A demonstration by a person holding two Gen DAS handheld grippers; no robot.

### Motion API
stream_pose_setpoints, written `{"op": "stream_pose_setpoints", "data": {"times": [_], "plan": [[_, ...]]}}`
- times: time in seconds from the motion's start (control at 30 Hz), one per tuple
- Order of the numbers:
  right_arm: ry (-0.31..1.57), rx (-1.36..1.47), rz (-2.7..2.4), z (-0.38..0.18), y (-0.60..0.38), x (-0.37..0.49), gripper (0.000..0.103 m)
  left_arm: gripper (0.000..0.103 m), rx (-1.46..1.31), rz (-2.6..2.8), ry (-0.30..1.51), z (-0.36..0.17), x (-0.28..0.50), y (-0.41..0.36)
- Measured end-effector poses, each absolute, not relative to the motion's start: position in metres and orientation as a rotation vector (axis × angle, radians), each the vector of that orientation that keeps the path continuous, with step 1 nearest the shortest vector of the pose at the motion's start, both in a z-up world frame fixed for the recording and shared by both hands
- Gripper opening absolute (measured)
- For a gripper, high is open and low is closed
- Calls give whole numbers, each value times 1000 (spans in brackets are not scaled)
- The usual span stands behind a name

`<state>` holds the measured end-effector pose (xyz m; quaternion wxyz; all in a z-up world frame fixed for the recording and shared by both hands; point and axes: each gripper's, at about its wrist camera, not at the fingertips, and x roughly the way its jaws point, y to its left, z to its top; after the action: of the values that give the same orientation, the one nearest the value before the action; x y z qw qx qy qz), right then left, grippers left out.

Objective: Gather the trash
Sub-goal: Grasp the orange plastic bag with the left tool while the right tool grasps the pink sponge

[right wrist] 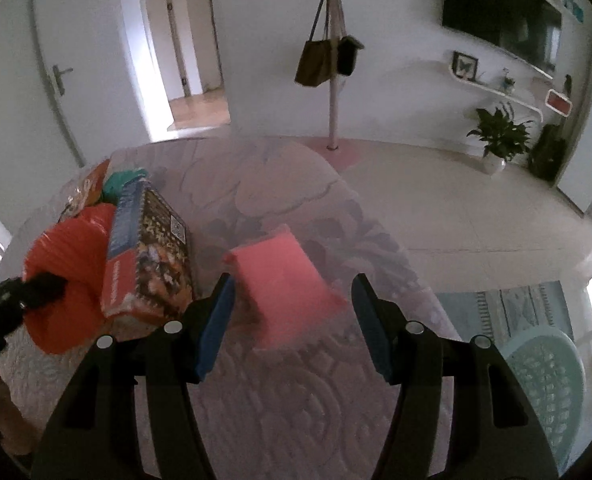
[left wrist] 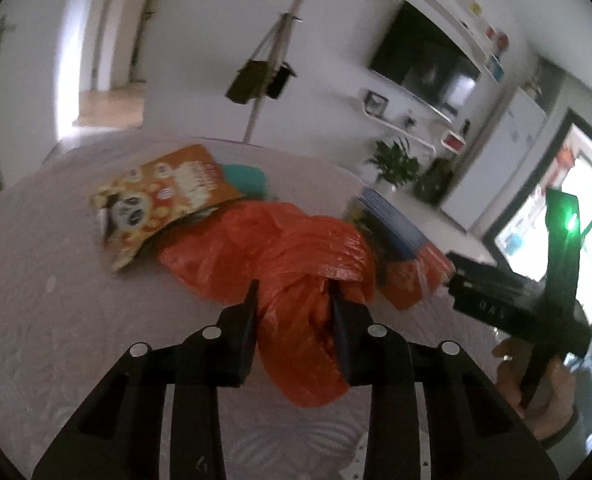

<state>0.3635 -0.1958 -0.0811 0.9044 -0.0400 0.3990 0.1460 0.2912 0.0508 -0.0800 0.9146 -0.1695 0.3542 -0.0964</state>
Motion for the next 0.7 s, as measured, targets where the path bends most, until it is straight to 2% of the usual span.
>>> {"op": "stream_pose_setpoints", "data": {"times": [0.13,0.2,0.37,0.5,0.7], "plan": [[857,-117,319,-87,-186,372,57,30,-429,-217,738,-81,293,63],[867,-129,319,-89,-184,372,46,30,-428,-219,731,-80,291,62],[828,-118,342,-84,-187,364,39,30,-359,-168,677,-69,282,55],[749,-80,314,-74,-199,346,38,30,-316,-152,586,-52,264,51],[693,-33,267,-61,-224,304,38,30,-296,-212,541,-31,244,38]]}}
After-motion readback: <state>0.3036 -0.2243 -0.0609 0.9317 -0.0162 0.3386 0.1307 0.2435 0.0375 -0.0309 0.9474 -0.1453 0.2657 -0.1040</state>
